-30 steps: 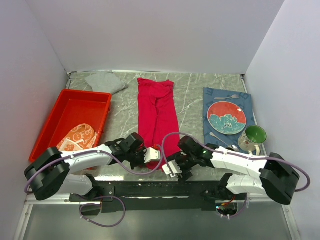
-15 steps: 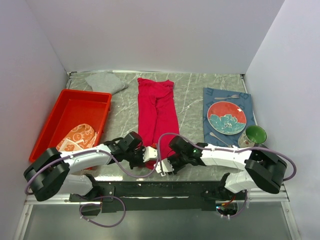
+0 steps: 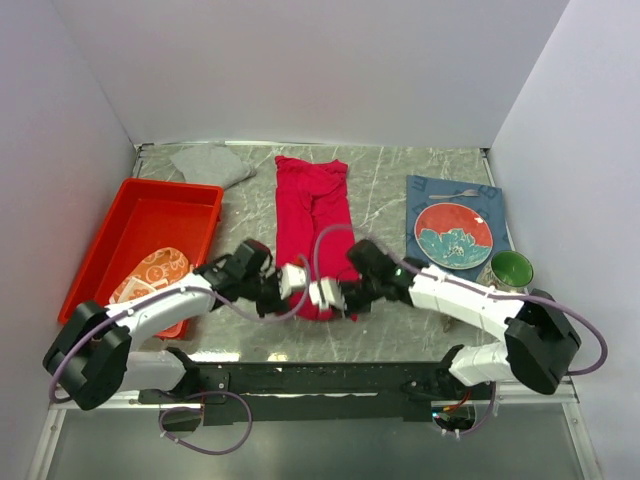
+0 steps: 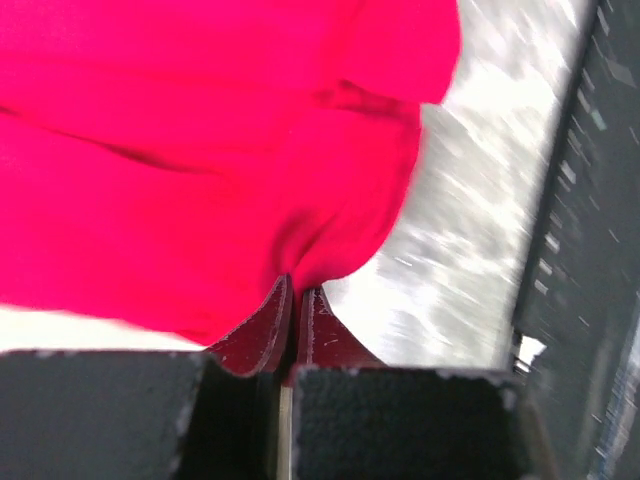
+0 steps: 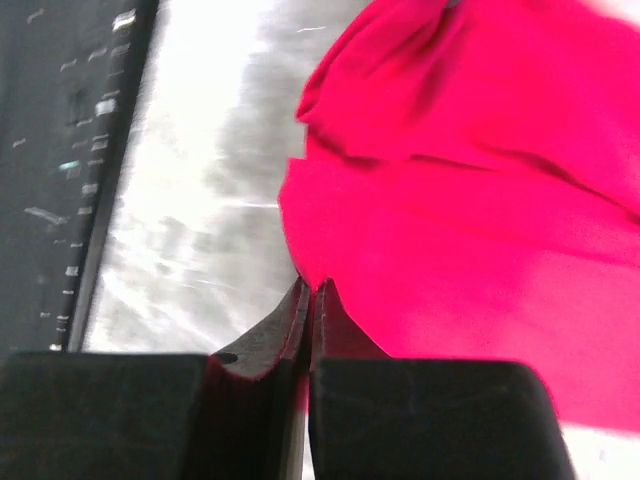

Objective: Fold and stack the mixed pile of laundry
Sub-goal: Fold the T-shirt at the center of the board.

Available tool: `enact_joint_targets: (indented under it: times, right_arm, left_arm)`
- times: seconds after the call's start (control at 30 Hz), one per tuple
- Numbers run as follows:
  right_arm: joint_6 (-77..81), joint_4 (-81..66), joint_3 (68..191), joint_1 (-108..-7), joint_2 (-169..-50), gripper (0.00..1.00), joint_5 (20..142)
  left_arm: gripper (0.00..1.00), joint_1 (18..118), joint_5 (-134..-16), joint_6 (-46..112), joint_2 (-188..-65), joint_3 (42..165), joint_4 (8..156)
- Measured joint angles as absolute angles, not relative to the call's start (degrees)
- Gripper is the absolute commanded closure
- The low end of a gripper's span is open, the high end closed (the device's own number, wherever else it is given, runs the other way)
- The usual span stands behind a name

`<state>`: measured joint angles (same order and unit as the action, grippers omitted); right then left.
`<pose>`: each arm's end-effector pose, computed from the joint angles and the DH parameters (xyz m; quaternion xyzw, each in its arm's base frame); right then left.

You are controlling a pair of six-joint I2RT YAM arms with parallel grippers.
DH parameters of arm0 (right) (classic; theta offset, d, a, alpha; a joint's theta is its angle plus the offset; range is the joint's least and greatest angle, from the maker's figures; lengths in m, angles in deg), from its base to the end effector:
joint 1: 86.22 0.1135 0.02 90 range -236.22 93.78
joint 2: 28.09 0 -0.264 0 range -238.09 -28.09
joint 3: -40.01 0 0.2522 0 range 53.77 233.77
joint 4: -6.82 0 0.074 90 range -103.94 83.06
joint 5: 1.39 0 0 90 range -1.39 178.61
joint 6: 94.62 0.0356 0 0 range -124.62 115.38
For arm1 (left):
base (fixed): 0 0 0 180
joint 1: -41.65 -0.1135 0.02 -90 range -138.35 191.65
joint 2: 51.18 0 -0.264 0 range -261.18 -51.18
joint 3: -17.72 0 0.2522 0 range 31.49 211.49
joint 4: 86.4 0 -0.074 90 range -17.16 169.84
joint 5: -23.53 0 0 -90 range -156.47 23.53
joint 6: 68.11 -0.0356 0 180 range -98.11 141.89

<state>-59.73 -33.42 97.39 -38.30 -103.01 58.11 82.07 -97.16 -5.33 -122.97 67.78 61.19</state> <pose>0.1525 0.1959 0.2038 -0.7710 0.5197 0.2354 0.2830 0.1657 -0.1649 0.1861 0.5784 0.7169 -0.2842 0.2660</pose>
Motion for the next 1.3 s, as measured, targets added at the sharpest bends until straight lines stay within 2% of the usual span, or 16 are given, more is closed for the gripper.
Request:
enact_joint_targets:
  times: [0.17, 0.43, 0.6, 0.77, 0.83, 0.87, 0.9, 0.93, 0.97, 1.0, 1.03, 1.17, 1.3]
  right_arm:
    - [-57.7, -36.3, 108.9, -47.6, -108.5, 1.0, 55.5]
    - [-56.7, -40.9, 132.6, -58.7, -130.0, 1.0, 55.6]
    - [-55.7, -42.9, 147.5, -61.2, -142.9, 1.0, 56.6]
    - [-53.8, -44.6, 158.5, -62.0, -151.0, 1.0, 57.8]
    - [-53.1, -44.7, 161.5, -62.2, -153.2, 0.86, 58.4]
    - [-52.6, -44.9, 162.8, -62.2, -154.2, 0.76, 58.7]
    - [-52.2, -45.0, 163.7, -62.3, -154.9, 0.56, 59.0]
    - [-51.6, -45.1, 165.0, -62.3, -155.7, 0.5, 59.6]
    - [-51.1, -45.0, 165.8, -62.4, -156.3, 0.45, 60.2]
    - [-50.7, -44.8, 166.5, -62.4, -156.7, 0.36, 61.0]
    - [-50.1, -44.4, 166.8, -62.4, -156.9, 0.34, 61.8]
    - [-47.3, -42.6, 167.4, -63.0, -156.8, 0.27, 63.1]
    - [-47.6, -42.8, 166.3, -65.0, -155.5, 0.13, 58.1]
  left_arm:
    - [0.99, 75.3, -99.9, -6.3, -126.8, 75.2, 62.3]
    - [0.99, 65.8, -100.9, -7.3, -150.2, 96.7, 63.7]
    - [0.99, 62.2, -99.8, -6.7, -160.0, 107.6, 63.0]
    - [0.97, 60.3, -98.3, -5.5, -165.8, 115.5, 61.5]
    - [0.78, 60.0, -97.8, -4.9, -167.1, 117.2, 61.5]
    - [0.61, 59.9, -97.4, -4.3, -167.9, 118.0, 61.4]
    - [0.56, 59.8, -97.0, -3.6, -168.5, 118.8, 61.3]
    - [0.52, 59.8, -96.4, -2.5, -169.1, 119.5, 61.4]
    - [0.42, 59.8, -95.5, -1.3, -169.6, 120.0, 61.7]
    - [0.37, 59.8, -94.9, -0.7, -169.7, 120.3, 61.8]
    - [0.33, 59.7, -93.5, 0.7, -169.8, 120.5, 62.3]
    - [0.32, 58.8, -88.3, 6.4, -168.7, 120.6, 66.0]
    - [0.33, 56.5, -89.4, 5.0, -161.0, 115.5, 70.3]
